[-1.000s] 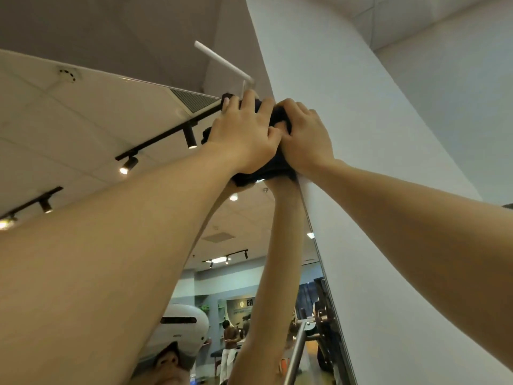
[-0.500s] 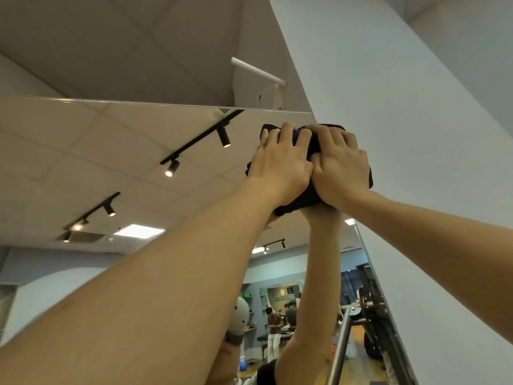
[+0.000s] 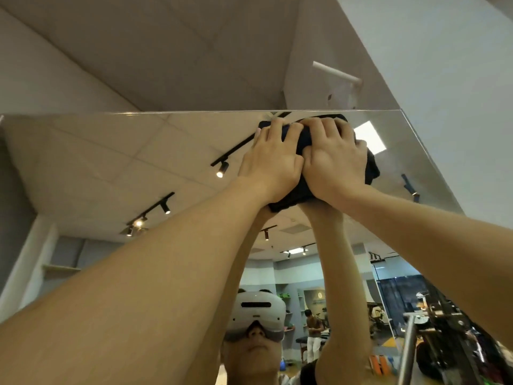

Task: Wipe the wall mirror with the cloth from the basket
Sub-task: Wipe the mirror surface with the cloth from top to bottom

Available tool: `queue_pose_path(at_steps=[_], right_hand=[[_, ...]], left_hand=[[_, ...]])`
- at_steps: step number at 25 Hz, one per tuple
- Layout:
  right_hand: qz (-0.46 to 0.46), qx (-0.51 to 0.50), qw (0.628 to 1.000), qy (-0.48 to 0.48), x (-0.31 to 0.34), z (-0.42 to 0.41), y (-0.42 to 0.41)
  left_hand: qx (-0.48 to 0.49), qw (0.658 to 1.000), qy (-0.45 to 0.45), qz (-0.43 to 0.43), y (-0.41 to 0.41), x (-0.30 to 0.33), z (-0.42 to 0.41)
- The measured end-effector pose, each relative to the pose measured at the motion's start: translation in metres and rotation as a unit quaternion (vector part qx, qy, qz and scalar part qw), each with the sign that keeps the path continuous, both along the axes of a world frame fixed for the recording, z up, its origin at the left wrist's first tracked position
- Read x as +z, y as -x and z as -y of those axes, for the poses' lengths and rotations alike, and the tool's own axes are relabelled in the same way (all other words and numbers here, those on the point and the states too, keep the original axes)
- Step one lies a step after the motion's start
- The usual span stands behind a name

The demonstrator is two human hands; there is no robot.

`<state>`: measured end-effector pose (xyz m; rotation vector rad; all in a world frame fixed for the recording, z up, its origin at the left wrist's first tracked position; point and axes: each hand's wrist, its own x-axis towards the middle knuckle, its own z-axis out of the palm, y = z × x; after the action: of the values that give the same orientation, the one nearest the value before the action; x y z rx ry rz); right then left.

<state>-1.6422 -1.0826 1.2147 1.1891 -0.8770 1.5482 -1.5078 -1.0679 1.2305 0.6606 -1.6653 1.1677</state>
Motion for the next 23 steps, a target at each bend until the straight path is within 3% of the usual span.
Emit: queue_pose_path(at_steps=[15,23], right_hand=[[-0.029,0.028,0.999,0.016,0.008,-0.019,-0.305],[-0.049,-0.006,0.999,0.015,0.005,-0.029,-0.437]], left_hand=[[0.032,0.999,0.017,-0.040,-0.305,0.006,-0.022],[0.026,0.997,0.035,-0.063,-0.437,-0.001,-0.025]])
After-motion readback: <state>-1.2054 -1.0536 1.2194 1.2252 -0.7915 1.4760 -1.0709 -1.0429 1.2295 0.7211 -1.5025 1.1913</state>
